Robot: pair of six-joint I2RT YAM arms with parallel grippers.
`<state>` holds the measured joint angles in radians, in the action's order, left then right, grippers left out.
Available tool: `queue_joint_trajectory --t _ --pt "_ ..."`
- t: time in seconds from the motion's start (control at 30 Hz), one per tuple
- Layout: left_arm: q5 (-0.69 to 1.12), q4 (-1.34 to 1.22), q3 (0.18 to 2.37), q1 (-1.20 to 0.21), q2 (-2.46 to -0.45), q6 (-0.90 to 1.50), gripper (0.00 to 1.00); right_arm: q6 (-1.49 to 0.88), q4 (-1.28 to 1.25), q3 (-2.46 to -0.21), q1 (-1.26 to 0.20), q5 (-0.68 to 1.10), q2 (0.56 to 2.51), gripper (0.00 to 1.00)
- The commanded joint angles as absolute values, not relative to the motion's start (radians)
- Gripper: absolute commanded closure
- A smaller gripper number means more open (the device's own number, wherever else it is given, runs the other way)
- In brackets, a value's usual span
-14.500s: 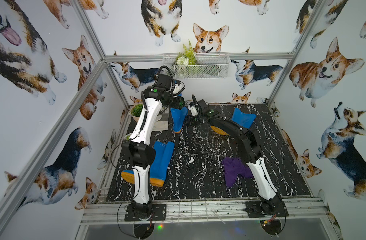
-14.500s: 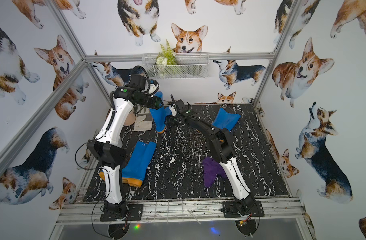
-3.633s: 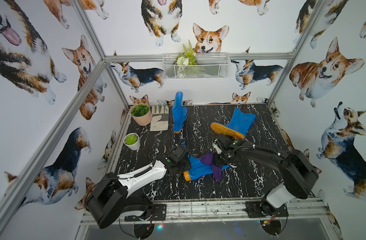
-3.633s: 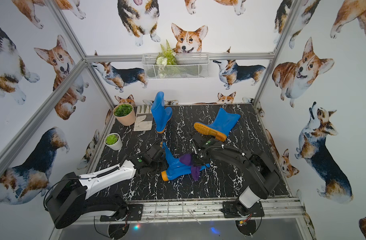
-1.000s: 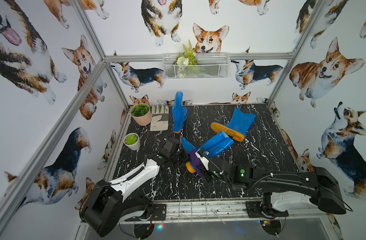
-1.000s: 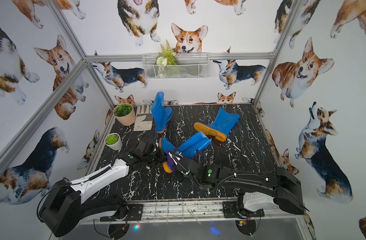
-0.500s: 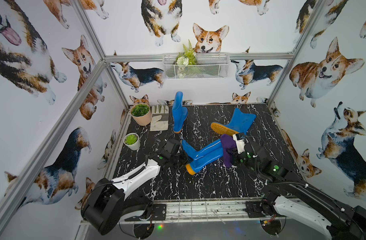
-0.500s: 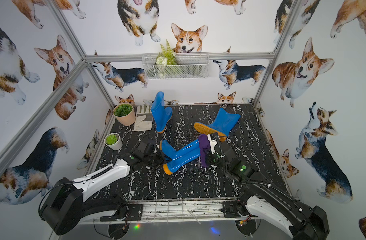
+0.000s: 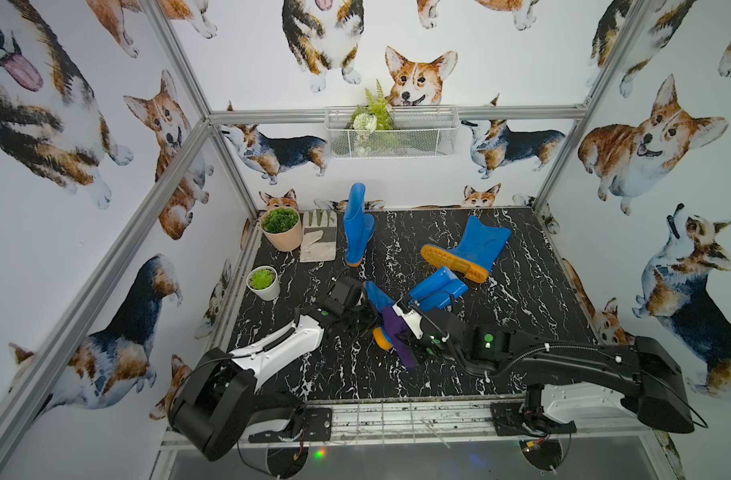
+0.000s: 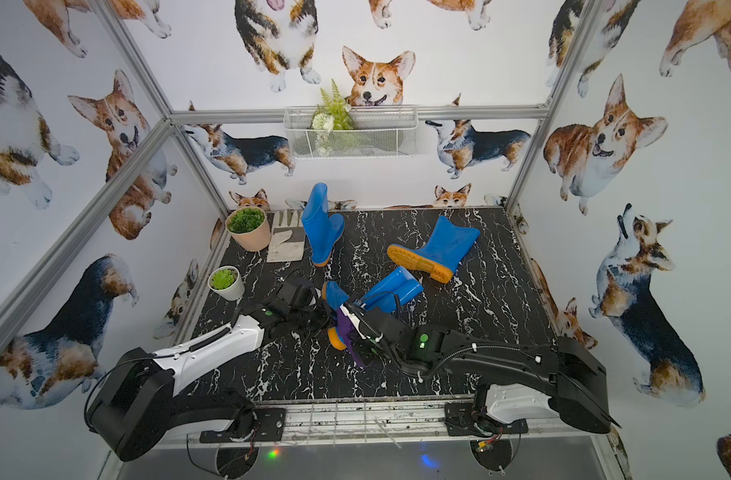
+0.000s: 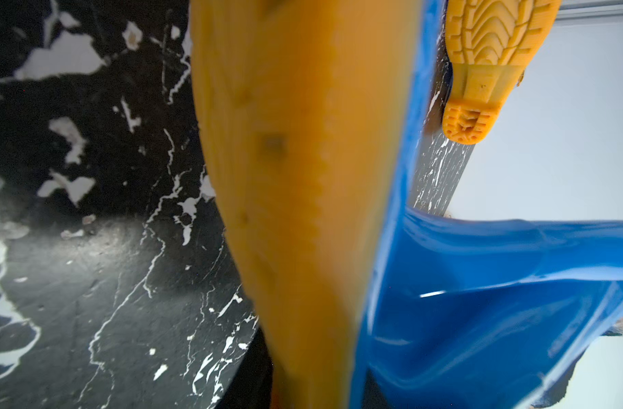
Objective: Wipe the rubber boots with a cloth
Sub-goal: Wipe the dirt off the rubber boot.
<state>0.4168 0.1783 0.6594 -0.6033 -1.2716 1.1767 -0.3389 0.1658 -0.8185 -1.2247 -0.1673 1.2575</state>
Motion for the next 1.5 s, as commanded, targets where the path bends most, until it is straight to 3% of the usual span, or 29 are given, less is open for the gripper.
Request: queue_joint_trajectory --t 0.0,0.1,0.23,0.43,0.53,0.7,0.87,1.17,1.47 --pt "0.451 0.132 0.652 -0.599 -1.236 1.167 1.00 -0.355 0.239 -0.827 -1.146 -0.212 1.258 1.00" --pt "0.449 0.125 0.634 -0.600 -1.230 1.156 1.00 -0.411 0.332 -0.773 -1.009 -0.250 1.145 1.00" --pt "0.438 0.139 0.638 -0.602 -1.278 1.060 1.00 -0.473 0.450 -0.707 -0.717 -0.160 0.898 1.00" --pt "0.384 0.304 0.807 -0.663 -1.474 0.780 0.99 -0.483 0.553 -0.745 -0.627 -0.153 0.775 1.00" --pt "0.268 0.443 0.959 -0.744 -1.532 0.636 0.87 -0.529 0.558 -0.754 -0.628 -0.116 0.805 1.00" --pt "0.184 0.569 1.063 -0.771 -1.562 0.515 0.49 -0.608 0.468 -0.716 -0.628 -0.046 0.876 1.00" --pt "0.092 0.609 1.065 -0.772 -1.478 0.455 0.30 -0.660 0.411 -0.751 -0.633 0.051 0.985 1.00" --pt "0.037 0.505 0.897 -0.769 -1.263 0.513 0.28 -0.702 0.318 -0.786 -0.690 0.131 1.171 1.00" --pt "0.099 0.360 0.673 -0.796 -1.163 0.739 0.30 -0.598 0.532 -0.905 -0.631 0.106 1.241 1.00"
